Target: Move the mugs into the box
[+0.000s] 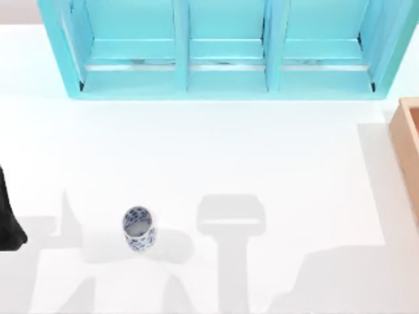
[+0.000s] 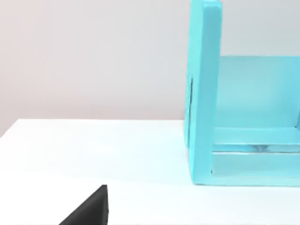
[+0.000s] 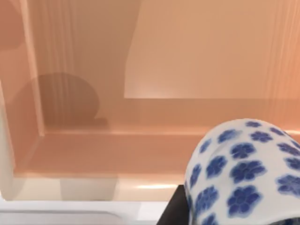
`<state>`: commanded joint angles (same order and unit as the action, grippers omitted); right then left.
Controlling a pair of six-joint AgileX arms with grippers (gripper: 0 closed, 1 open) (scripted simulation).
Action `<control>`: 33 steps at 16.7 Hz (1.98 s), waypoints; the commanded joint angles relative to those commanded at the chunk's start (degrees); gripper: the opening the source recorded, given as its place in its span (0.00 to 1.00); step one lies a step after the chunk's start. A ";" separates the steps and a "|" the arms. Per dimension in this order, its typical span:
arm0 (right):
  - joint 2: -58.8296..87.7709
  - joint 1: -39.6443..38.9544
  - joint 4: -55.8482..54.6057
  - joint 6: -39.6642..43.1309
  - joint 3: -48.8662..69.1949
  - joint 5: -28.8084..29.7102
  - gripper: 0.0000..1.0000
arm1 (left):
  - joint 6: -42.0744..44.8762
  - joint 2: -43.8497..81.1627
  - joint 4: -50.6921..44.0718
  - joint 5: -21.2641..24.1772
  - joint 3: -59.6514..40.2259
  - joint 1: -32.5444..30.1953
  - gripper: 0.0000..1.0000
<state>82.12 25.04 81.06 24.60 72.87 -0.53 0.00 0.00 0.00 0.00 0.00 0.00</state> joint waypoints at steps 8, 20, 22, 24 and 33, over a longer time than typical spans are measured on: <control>0.19 -0.41 -7.65 -0.31 -7.01 0.03 0.00 | 0.00 0.00 0.00 0.00 0.00 0.00 1.00; 0.57 -0.39 -14.85 -0.39 -14.28 0.00 0.23 | 0.00 0.00 0.00 0.00 0.00 0.00 1.00; 0.57 -0.39 -14.85 -0.39 -14.28 0.00 0.38 | 0.00 0.00 0.00 0.00 0.00 0.00 1.00; 0.57 -0.39 -14.85 -0.39 -14.28 0.00 0.53 | 0.00 0.00 0.00 0.00 0.00 0.00 1.00; 0.57 -0.39 -14.85 -0.39 -14.28 0.00 1.00 | 0.00 0.00 0.00 0.00 0.00 0.00 1.00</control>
<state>82.69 24.66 66.20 24.20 58.59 -0.53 0.00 0.00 0.00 0.00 0.00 0.00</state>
